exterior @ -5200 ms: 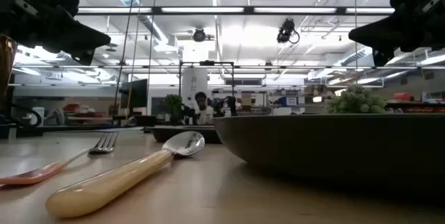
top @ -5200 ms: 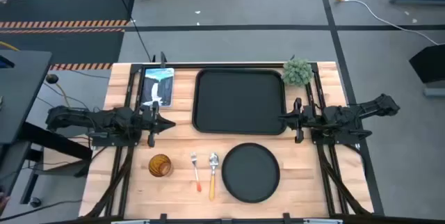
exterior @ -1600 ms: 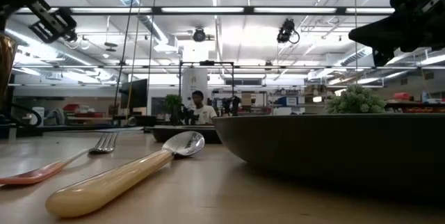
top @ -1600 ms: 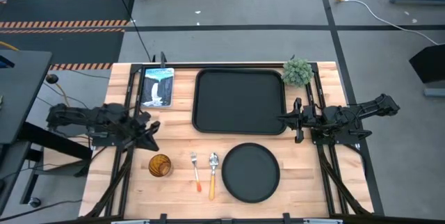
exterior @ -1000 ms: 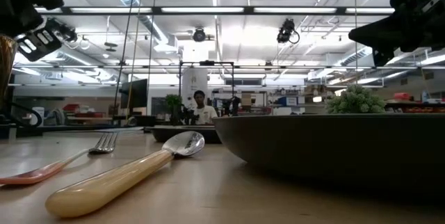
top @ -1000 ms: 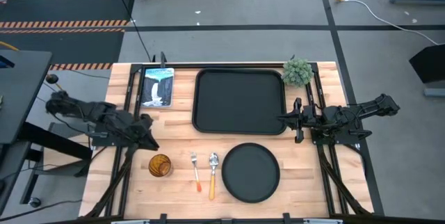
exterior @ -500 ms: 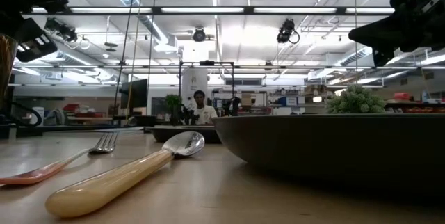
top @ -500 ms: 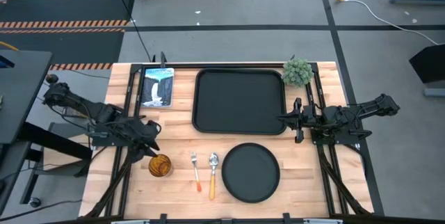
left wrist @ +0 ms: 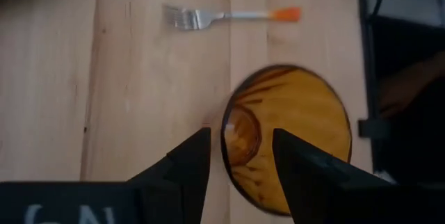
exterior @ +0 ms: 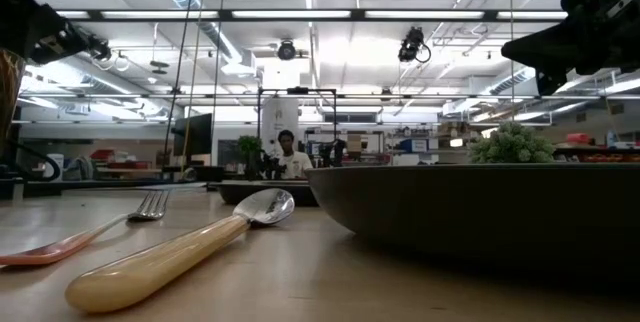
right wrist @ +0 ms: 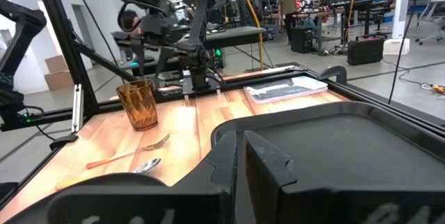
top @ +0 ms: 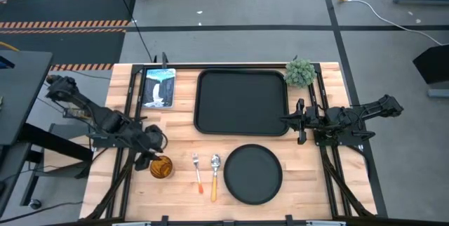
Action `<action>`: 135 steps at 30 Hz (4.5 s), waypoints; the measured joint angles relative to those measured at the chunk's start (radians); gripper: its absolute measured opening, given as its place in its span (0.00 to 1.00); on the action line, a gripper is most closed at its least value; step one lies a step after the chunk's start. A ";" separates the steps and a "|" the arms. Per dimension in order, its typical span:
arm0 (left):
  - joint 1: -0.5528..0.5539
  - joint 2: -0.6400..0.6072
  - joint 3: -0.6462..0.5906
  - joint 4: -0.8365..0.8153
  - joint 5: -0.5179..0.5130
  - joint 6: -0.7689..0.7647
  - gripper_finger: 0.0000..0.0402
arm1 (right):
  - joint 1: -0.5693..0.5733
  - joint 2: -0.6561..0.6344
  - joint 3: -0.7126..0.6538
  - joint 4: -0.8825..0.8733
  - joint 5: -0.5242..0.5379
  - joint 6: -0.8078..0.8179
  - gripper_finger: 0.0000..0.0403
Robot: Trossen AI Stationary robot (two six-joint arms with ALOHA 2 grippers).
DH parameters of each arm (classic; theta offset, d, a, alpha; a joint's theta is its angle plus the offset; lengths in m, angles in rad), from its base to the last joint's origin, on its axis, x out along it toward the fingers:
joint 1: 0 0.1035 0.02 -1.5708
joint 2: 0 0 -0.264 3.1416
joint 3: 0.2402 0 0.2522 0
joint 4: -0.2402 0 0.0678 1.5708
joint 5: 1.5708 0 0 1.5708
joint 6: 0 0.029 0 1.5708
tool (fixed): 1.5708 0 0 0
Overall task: Pick and place plate/cup/fork/spoon on tray
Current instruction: Put the orange cup on the top right side of the black tray
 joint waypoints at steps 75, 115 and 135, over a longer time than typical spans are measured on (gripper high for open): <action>0.241 0.442 0.385 -0.252 -0.059 0.265 0.04 | 0.000 0.000 0.000 0.000 0.000 0.000 0.08; 0.867 1.318 1.343 0.073 -0.003 0.943 0.04 | 0.000 0.000 0.000 0.010 0.000 0.000 0.08; 0.936 1.571 1.667 -0.080 0.021 0.970 0.04 | 0.000 0.000 0.000 0.028 0.000 0.000 0.08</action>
